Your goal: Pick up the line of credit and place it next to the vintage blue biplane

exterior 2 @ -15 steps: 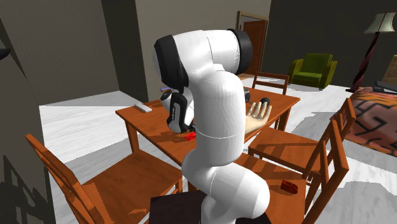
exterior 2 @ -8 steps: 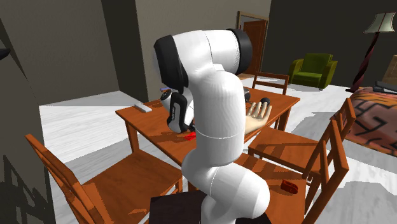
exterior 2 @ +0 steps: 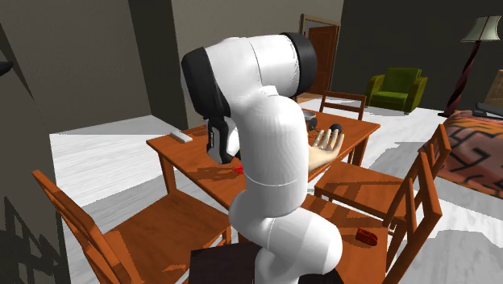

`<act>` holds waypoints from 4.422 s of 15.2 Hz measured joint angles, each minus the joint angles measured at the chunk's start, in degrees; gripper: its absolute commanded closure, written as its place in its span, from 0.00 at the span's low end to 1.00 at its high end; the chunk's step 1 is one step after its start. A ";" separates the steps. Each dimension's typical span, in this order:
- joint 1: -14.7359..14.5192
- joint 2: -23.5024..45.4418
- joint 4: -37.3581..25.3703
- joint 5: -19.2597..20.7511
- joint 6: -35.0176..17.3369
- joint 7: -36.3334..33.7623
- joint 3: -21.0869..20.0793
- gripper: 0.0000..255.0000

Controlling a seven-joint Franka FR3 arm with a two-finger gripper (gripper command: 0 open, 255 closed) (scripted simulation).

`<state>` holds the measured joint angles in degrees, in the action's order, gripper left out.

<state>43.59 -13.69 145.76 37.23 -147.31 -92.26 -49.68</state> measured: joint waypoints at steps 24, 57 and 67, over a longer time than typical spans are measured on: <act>-11.46 -11.69 -7.24 -18.24 13.99 20.31 12.00 1.00; -18.84 41.94 -68.08 15.50 41.89 11.13 5.84 1.00; -18.02 42.96 -62.25 17.53 36.75 6.89 6.77 1.00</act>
<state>25.56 29.27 83.51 54.76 -110.55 -85.37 -42.92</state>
